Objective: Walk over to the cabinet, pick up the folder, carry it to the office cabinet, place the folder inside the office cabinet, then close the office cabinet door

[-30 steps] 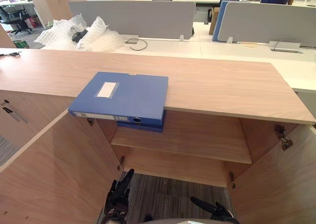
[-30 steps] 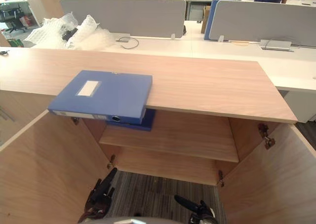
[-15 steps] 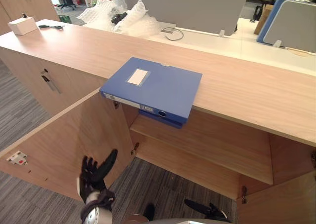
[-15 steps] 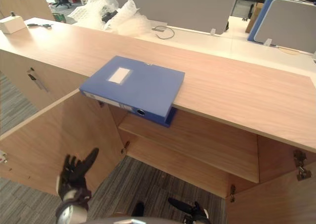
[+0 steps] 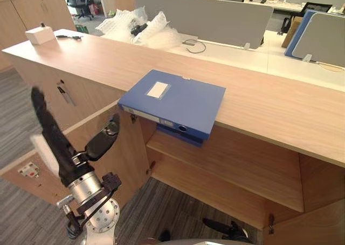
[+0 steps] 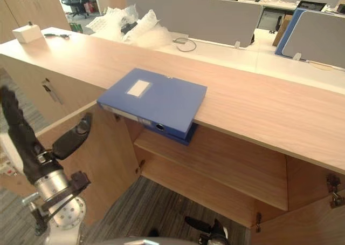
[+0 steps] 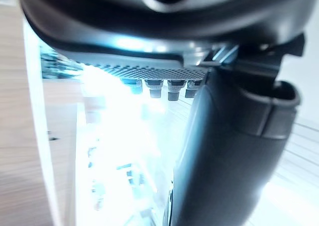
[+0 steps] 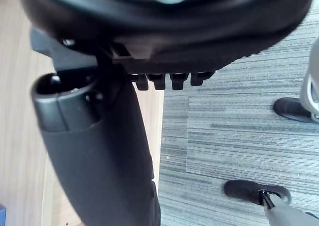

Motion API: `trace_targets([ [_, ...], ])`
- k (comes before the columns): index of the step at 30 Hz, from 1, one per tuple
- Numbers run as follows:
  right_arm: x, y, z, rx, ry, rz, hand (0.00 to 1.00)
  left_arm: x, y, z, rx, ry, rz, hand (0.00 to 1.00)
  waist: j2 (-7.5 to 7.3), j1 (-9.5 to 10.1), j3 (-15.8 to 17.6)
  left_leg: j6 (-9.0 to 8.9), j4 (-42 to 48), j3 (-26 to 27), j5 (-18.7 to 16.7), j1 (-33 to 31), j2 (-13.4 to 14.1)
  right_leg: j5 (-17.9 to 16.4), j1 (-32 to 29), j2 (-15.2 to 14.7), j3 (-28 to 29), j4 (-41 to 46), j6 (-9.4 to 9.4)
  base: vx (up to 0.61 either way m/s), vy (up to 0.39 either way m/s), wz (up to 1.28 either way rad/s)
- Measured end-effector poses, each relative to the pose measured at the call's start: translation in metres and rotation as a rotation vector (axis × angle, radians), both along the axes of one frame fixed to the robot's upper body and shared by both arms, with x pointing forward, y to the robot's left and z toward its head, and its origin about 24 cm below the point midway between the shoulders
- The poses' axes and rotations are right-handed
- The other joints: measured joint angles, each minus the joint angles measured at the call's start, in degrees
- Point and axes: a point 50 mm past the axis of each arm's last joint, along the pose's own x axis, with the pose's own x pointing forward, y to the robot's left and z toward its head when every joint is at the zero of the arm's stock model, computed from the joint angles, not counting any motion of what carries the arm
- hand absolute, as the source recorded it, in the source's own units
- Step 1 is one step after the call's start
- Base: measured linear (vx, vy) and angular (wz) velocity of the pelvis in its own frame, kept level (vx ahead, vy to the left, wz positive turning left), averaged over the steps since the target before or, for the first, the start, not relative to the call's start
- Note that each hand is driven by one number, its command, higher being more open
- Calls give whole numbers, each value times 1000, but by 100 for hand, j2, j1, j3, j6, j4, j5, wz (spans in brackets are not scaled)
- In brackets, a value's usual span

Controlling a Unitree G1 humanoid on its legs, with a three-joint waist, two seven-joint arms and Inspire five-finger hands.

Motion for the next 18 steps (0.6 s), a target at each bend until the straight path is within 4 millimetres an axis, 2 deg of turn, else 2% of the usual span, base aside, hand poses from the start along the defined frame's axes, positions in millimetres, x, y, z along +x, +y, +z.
trace_targets([
  [3, -6, 2, -3, 5, 31, 23, 100, -1, -3, 8, 134, -21, 32, 100, 81, -20, -87, -30, -24, 93, 48, 4, 28, -10, 18, 45, 187, -180, -19, 64, -51, -19],
  [9, -14, -11, -5, -22, 74, 51, 100, -2, -6, 8, 253, -6, 43, 100, 40, -16, -111, -65, -26, 85, 78, 20, 107, -20, 59, 147, 316, -246, -39, 46, -66, -2],
  [14, -17, -23, -5, -58, 85, 79, 100, 0, -14, 7, 385, 35, -54, 100, 6, -14, -131, -96, -108, 154, 110, 59, 157, -38, 22, 162, 469, -243, -71, 13, -19, -9],
  [18, -15, -21, -5, -57, 73, 111, 100, 1, -17, 4, 495, 61, -119, 100, 7, -68, -130, -114, -130, 250, 110, 84, 171, -66, -2, 153, 586, -252, -118, -8, 2, -13],
])
